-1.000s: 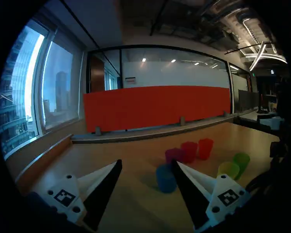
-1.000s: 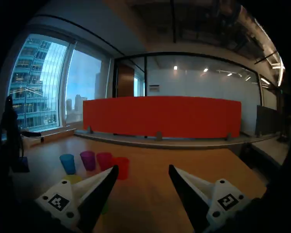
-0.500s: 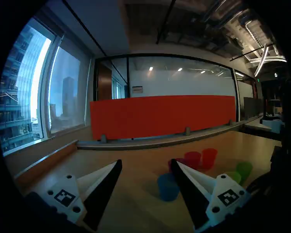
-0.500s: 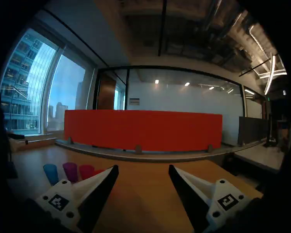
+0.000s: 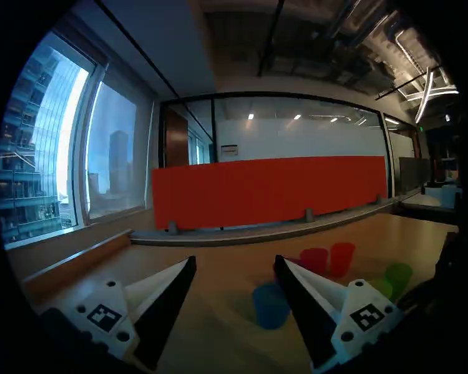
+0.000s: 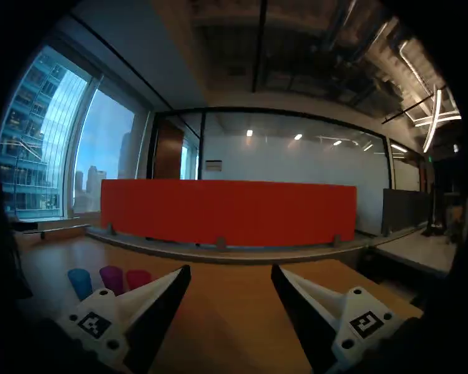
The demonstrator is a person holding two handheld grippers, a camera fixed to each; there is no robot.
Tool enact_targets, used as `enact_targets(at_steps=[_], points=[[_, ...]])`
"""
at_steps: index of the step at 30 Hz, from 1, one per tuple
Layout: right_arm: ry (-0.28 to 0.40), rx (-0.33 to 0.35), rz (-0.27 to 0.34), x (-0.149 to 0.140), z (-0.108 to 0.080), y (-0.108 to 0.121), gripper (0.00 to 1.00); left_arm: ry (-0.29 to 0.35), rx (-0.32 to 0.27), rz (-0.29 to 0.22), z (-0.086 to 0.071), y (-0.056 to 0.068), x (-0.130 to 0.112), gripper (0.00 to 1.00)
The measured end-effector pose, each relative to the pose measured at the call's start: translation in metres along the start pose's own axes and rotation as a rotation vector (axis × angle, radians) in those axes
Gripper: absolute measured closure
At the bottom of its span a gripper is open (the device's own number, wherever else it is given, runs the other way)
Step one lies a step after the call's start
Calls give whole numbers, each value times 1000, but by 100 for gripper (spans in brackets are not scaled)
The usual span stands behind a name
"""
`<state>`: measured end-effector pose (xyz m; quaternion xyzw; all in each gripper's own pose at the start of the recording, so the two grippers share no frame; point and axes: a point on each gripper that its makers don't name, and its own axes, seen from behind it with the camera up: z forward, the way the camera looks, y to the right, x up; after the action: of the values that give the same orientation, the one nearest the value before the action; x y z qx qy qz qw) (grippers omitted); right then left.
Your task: Pour water
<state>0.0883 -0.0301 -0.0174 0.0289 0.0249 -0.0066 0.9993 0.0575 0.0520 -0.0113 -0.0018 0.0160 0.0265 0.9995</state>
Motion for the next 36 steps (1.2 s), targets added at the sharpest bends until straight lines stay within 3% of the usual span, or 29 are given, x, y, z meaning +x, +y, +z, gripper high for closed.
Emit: enact_targets(at_steps=[6, 21, 36], points=[[-9, 3, 6, -1, -2, -3, 0, 23, 15, 4, 1, -2, -4, 7], [-30, -40, 8, -8, -12, 5, 0, 31, 25, 5, -1, -32, -27, 7], [-37, -46, 5, -2, -15, 1, 0, 22, 13, -24, 2, -37, -51, 7]])
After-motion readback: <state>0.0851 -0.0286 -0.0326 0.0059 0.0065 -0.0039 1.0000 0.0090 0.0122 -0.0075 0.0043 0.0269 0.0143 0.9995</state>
